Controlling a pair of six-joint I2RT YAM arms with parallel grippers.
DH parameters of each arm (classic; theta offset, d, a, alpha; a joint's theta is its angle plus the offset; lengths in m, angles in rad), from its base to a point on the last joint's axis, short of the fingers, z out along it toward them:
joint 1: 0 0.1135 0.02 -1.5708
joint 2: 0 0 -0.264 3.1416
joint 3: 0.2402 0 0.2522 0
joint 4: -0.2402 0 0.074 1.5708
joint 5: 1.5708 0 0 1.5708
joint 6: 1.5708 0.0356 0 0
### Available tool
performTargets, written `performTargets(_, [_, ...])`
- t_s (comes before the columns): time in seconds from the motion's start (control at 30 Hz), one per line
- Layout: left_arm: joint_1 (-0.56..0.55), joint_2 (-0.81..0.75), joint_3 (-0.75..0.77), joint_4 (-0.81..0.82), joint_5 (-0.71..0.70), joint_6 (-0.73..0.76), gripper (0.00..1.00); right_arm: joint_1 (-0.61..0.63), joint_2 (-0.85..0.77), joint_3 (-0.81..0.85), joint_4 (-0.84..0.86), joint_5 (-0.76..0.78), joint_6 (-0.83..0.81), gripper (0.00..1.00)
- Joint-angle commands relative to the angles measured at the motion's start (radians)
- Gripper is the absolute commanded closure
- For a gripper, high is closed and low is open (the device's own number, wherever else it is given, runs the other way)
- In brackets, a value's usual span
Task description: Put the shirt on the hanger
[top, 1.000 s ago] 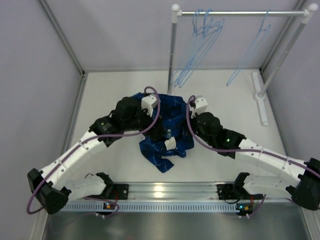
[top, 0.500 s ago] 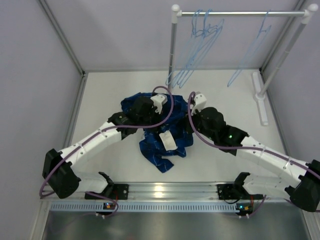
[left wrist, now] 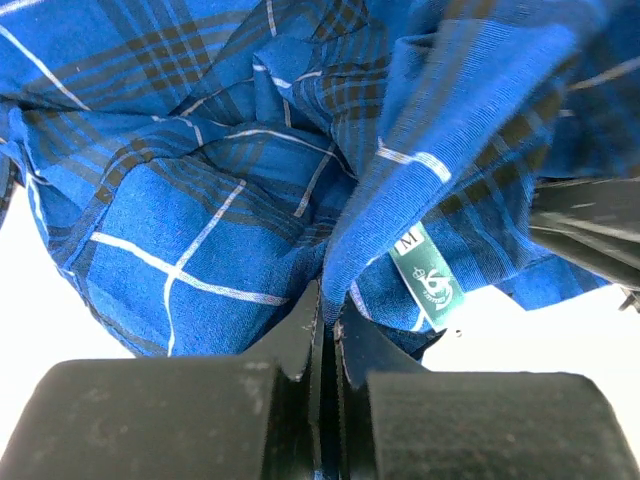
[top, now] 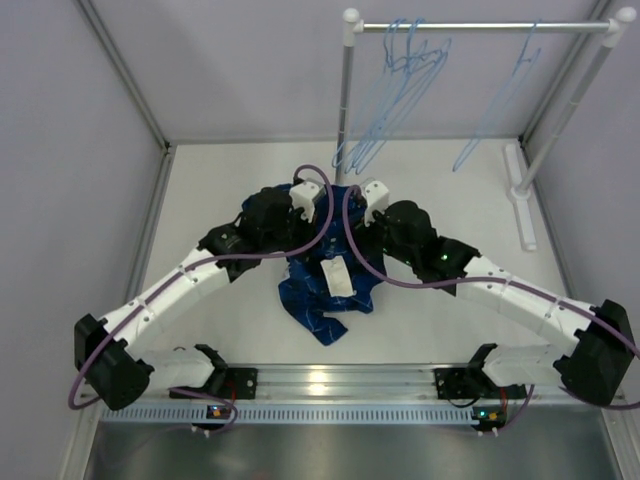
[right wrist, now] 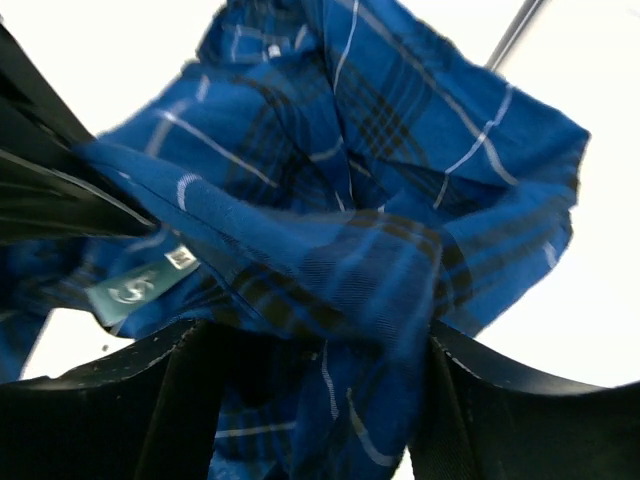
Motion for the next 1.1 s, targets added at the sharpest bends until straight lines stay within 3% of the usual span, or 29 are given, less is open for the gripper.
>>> performTargets(0.0, [0.003, -0.029, -0.021, 0.032, 0.025, -0.016, 1.0, -0.009, 0.028, 0.051, -0.012, -0.006, -0.093, 0.4])
performTargets(0.1, [0.003, -0.068, -0.027, 0.018, -0.01, -0.025, 1.0, -0.01, 0.039, 0.047, -0.012, 0.027, -0.108, 0.41])
performTargets(0.17, [0.008, -0.092, -0.006, -0.003, -0.051, -0.032, 1.0, -0.013, 0.051, 0.05, -0.009, 0.028, -0.084, 0.63])
performTargets(0.23, [0.014, -0.103, 0.021, -0.015, -0.078, -0.04, 1.0, -0.012, 0.065, 0.05, -0.012, 0.041, -0.034, 0.76])
performTargets(0.3, [0.034, -0.098, 0.022, -0.015, -0.142, -0.042, 1.0, -0.013, 0.073, 0.035, -0.021, 0.07, -0.001, 0.76])
performTargets(0.4, [0.057, -0.062, -0.018, 0.045, -0.156, -0.037, 1.0, -0.012, 0.031, -0.004, -0.036, 0.061, 0.053, 0.39])
performTargets(0.53, [0.057, -0.022, -0.082, 0.142, -0.043, -0.071, 1.0, -0.013, -0.081, 0.014, -0.14, 0.032, 0.089, 0.11])
performTargets(0.6, [0.057, -0.006, -0.088, 0.173, -0.014, -0.074, 1.0, -0.012, -0.119, 0.082, -0.229, 0.064, 0.108, 0.04])
performTargets(0.67, [0.056, 0.0, -0.084, 0.172, -0.012, -0.062, 1.0, -0.012, -0.121, 0.229, -0.386, 0.112, 0.154, 0.03])
performTargets(0.8, [0.057, 0.014, -0.079, 0.176, -0.015, -0.059, 1.0, -0.012, -0.136, 0.413, -0.526, 0.231, 0.211, 0.02])
performTargets(0.9, [0.057, 0.021, -0.082, 0.176, 0.002, -0.071, 1.0, -0.016, -0.141, 0.498, -0.581, 0.521, 0.267, 0.0])
performTargets(0.97, [0.057, 0.018, -0.093, 0.195, 0.035, -0.083, 1.0, -0.059, -0.093, 0.565, -0.605, 0.75, 0.287, 0.01])
performTargets(1.07, [0.056, 0.015, -0.091, 0.201, 0.053, -0.097, 1.0, -0.217, 0.006, 0.665, -0.605, 0.793, 0.272, 0.01])
